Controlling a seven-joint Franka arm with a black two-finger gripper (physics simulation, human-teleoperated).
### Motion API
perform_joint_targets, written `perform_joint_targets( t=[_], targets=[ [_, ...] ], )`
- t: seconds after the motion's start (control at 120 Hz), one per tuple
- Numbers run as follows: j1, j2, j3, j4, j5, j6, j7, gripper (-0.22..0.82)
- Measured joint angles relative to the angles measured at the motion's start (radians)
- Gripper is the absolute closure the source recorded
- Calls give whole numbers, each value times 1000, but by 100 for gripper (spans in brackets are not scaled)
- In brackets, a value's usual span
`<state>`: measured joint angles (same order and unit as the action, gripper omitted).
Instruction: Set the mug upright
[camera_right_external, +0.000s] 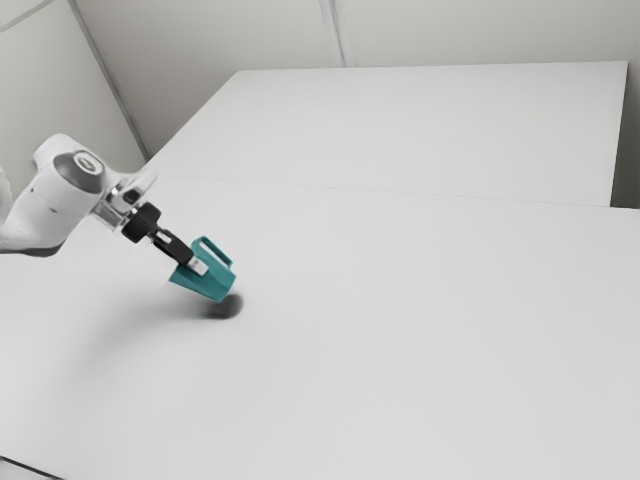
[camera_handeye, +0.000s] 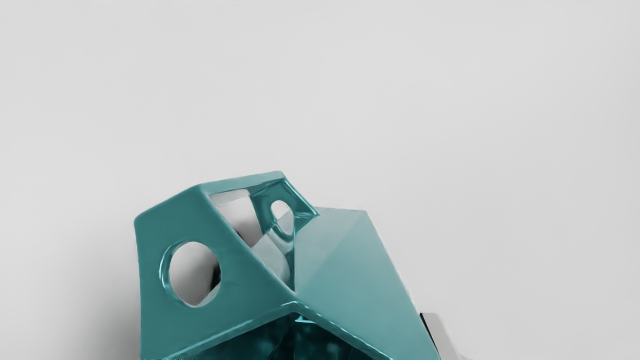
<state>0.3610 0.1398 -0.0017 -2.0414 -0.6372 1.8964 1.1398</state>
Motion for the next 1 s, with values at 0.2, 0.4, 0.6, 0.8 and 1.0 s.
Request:
perform_joint_targets(
  t=[0.2, 0.4, 0.6, 0.8, 1.0],
  targets=[
    [-191, -56, -1, -4, 327, 157, -57, 79],
    [-216, -50, 0, -2, 467, 271, -102, 79],
    [-266, -86, -9, -64, 508, 350, -151, 79],
    [-318, -152, -33, -153, 516, 392, -219, 79],
    [-333, -205, -61, -229, 543, 401, -302, 79]
  ],
)
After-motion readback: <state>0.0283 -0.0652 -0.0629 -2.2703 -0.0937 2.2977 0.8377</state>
